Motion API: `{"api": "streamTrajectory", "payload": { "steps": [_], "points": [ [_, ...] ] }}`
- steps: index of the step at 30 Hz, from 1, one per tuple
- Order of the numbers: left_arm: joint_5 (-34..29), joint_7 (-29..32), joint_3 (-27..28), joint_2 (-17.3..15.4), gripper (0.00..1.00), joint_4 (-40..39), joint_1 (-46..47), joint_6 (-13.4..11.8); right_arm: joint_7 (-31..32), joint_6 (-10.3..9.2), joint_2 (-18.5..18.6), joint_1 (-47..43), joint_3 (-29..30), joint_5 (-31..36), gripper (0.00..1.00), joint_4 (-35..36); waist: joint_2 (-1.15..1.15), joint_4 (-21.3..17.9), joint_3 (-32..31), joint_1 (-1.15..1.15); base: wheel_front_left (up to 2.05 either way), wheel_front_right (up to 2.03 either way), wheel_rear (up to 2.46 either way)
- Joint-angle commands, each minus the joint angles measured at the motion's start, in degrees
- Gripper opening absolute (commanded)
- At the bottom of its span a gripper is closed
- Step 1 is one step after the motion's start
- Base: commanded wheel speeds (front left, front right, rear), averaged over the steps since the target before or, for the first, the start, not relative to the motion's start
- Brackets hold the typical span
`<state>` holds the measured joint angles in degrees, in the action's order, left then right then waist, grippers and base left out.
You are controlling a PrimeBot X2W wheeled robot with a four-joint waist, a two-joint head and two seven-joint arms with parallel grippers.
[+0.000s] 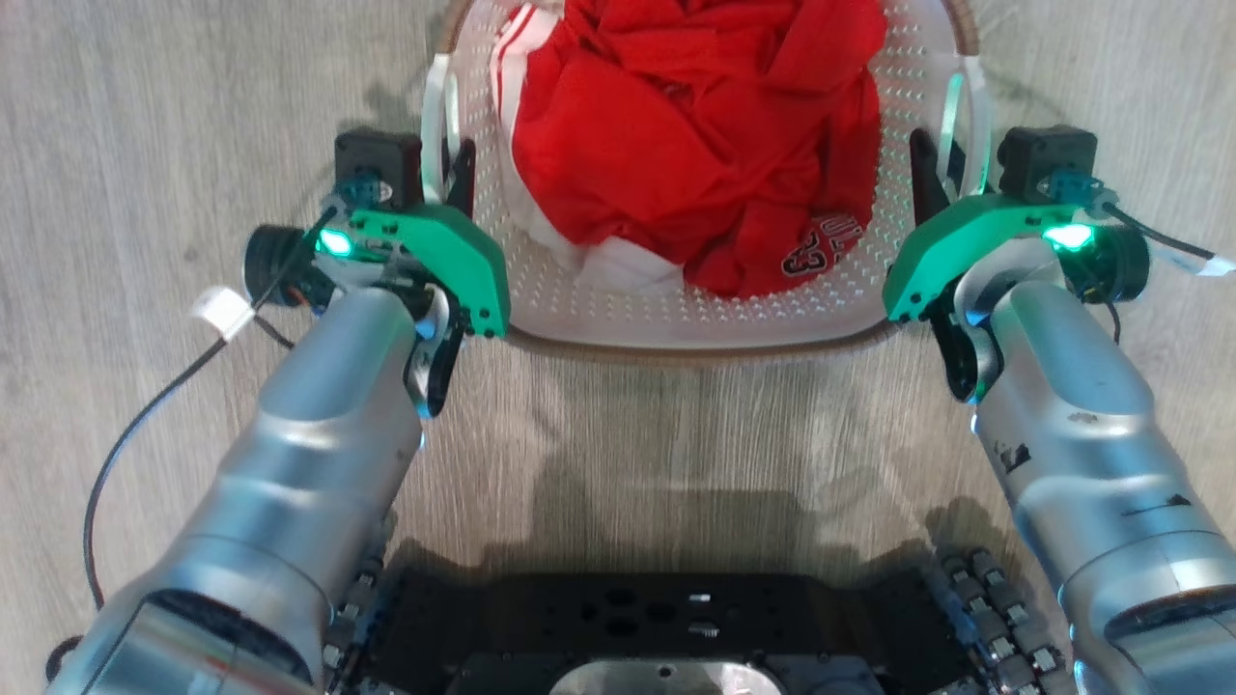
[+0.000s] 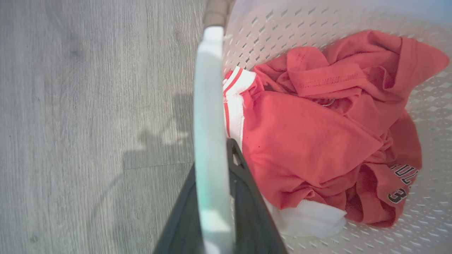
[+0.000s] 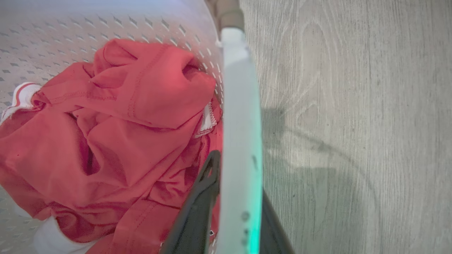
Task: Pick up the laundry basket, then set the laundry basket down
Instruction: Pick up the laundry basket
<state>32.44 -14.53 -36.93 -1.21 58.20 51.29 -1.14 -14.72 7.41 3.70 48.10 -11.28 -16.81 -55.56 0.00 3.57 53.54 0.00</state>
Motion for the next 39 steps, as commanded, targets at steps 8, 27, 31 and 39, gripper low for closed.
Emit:
{"api": "streamTrajectory", "payload": {
  "steps": [8,27,31,39],
  "points": [
    [3.3,-0.5,-2.1,-1.7,0.0,1.8,-5.5,-0.8,-0.3,0.08,-0.8,-4.6,-3.4,-2.9,0.0,-2.9,0.0,-0.8,-6.1,0.0,0.0,0.0,0.0],
    [12.3,1.5,-10.5,-1.7,0.0,7.9,-16.0,-0.3,0.6,0.08,-0.8,-13.1,-16.6,-15.1,0.0,-11.9,0.0,-2.3,-22.8,0.0,0.0,0.0,0.0],
    [14.5,3.2,-12.3,-1.7,0.0,8.5,-18.2,-0.4,2.5,0.08,-0.8,-14.6,-20.4,-18.4,0.0,-12.5,0.0,-2.7,-26.6,0.0,0.0,0.0,0.0],
    [17.5,4.7,-15.4,-1.7,0.0,9.5,-21.6,-0.5,6.1,0.08,-0.8,-17.6,-26.7,-23.7,0.0,-13.1,0.0,-3.4,-34.7,0.0,0.0,0.0,0.0]
  ]
}}
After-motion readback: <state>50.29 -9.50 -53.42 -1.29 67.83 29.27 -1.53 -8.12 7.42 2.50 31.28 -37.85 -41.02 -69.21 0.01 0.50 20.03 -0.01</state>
